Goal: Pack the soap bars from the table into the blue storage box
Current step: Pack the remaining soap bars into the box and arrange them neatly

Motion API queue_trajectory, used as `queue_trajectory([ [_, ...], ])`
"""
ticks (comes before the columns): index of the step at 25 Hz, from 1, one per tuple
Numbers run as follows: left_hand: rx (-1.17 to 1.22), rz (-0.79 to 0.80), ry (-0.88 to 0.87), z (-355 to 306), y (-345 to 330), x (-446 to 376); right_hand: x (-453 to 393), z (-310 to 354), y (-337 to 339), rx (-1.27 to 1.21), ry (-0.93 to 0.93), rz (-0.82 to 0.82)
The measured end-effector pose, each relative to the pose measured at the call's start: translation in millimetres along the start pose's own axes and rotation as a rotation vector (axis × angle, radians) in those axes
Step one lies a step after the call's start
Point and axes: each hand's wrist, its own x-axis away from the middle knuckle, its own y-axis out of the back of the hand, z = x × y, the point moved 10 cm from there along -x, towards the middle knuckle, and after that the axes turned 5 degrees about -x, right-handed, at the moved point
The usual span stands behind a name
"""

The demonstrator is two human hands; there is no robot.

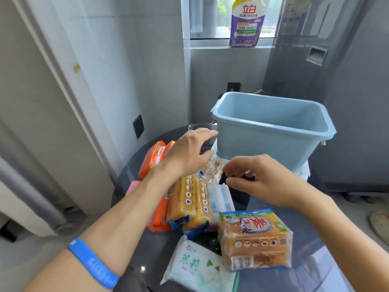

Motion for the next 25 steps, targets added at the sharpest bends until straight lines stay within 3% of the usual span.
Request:
queue_trajectory([
  [4, -0.031, 0.027, 0.003, 5.2, -1.4, 4.3, 42.0, -18.7, -39.8, -0.152, -0.215, 0.545],
  [6, -0.019, 0.025, 0.005, 4.2, -5.1, 1.6, 56.2, -22.7, -49.5, -0.071, -0.238, 0.644],
  [9, 0.011, 0.043, -0.008, -4.5, -16.1, -3.4, 60.8, -31.2, -63.3, 0.184, -0.247, 0.659],
  [12, 0.016, 0.034, -0.005, -11.1, -23.6, -10.2, 53.2, -35.0, -62.9, 0.145, -0.235, 0.569],
  [14, 0.126, -0.033, 0.083, -10.6, -20.4, -15.8, 48.5, -39.4, -46.7, -0.078, -0.221, 0.472],
  [16, 0.433, -0.083, 0.237, -6.0, -16.5, -20.0, 43.1, -46.3, -17.1, -0.413, -0.216, 0.289],
  [17, 0.66, -0.035, 0.311, -5.3, -20.4, -20.8, 40.4, -52.5, 0.0, -0.629, -0.229, 0.167],
  [19, 1.118, 0.253, 0.374, -25.0, -40.9, -15.6, 35.0, -60.8, 23.7, -1.109, -0.209, -0.024],
  [21, 1.324, 0.525, 0.323, -57.5, -53.3, -0.2, 29.7, -60.4, 32.0, -1.483, -0.128, -0.119],
  [23, 1.358, 0.633, 0.241, -86.1, -61.1, 9.5, 26.8, -63.1, 30.5, -1.596, -0.155, -0.203],
  [25, 1.366, 0.605, 0.269, -99.2, -69.1, 10.9, 28.6, -72.4, 32.2, -1.495, -0.208, -0.329],
])
